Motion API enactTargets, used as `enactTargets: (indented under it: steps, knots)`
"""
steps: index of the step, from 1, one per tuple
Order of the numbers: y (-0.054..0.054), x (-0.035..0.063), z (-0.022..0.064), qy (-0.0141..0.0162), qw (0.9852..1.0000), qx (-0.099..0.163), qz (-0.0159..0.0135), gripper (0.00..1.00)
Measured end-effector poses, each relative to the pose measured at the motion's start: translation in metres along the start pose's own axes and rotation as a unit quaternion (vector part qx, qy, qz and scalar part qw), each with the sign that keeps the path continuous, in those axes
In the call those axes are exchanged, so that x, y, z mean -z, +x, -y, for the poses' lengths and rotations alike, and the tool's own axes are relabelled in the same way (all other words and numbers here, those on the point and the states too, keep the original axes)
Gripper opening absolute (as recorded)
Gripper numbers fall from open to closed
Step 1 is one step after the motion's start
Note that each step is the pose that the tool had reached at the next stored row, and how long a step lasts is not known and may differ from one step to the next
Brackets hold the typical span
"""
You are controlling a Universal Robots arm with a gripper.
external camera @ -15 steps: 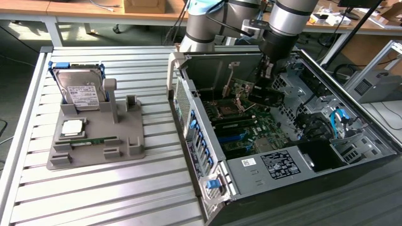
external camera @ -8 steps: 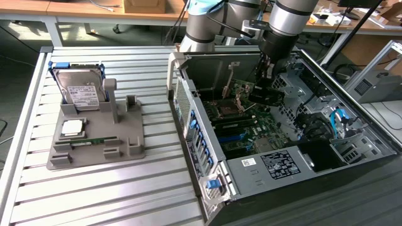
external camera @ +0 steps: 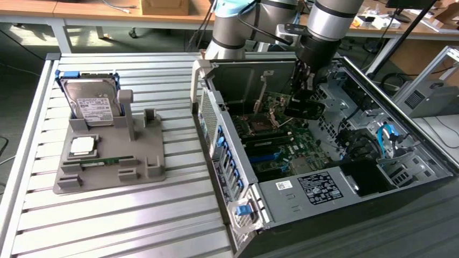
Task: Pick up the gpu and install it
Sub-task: 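Insert the gpu into the slot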
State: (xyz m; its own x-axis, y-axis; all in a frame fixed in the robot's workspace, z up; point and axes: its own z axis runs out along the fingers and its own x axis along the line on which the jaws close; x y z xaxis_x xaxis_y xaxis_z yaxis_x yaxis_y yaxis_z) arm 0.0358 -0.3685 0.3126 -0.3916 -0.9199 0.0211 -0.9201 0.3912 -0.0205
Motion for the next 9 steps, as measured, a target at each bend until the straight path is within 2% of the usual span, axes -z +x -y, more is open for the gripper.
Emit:
enactTargets:
  steps: [9]
  knots:
    - [0.0, 0.0, 0.0, 0.0007, 0.9995, 0.031, 0.0007, 0.27]
